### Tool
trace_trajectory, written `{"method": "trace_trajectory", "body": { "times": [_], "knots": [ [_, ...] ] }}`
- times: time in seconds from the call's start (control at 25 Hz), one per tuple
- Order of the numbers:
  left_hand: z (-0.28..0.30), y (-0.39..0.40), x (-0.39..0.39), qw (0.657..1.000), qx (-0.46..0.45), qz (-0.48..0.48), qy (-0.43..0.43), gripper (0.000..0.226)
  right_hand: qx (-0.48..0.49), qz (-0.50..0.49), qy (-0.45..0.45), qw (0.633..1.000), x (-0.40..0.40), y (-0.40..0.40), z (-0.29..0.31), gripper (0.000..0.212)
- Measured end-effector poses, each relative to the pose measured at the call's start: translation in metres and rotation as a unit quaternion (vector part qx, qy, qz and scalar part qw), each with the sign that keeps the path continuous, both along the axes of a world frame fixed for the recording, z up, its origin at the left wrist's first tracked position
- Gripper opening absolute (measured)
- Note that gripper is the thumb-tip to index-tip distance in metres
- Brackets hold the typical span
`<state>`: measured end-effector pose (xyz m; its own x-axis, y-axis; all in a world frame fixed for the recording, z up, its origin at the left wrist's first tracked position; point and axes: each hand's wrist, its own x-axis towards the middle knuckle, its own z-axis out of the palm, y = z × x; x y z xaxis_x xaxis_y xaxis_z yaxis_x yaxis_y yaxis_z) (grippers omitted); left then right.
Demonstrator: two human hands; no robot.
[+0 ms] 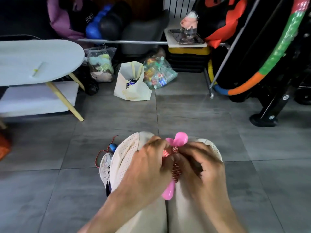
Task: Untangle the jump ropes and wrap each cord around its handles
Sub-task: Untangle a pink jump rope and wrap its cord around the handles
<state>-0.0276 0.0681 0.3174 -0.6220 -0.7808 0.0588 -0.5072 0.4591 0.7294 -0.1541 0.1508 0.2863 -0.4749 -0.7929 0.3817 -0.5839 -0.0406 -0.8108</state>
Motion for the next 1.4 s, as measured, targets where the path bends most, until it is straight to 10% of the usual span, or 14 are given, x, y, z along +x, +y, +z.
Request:
{"method": "trace_trajectory", "body": {
  "times": [0.2, 0.44, 0.8, 1.4],
  "knots": [
    [0.008, -0.038, 0.004, 0.984, 0.157, -0.085, 0.01, 0.01, 0.007, 0.016, 0.006, 1.0, -0.005, -0.004, 0.005, 0.012],
    [-0.006, -0.032, 0.005, 0.992, -0.075, -0.101, 0.012, 0.01, -0.007, 0.016, -0.1, 0.995, -0.007, -0.008, 0.001, 0.011],
    [-0.04, -0.023, 0.002, 0.938, -0.319, -0.133, 0.006, 0.011, 0.082, 0.089, 0.085, 0.989, -0.019, -0.009, 0.015, 0.023],
    [-0.02, -0.044, -0.004, 0.977, -0.041, -0.154, 0.143, 0.033, 0.023, 0.006, 0.072, 0.997, -0.01, -0.002, 0.001, 0.013]
  ]
}}
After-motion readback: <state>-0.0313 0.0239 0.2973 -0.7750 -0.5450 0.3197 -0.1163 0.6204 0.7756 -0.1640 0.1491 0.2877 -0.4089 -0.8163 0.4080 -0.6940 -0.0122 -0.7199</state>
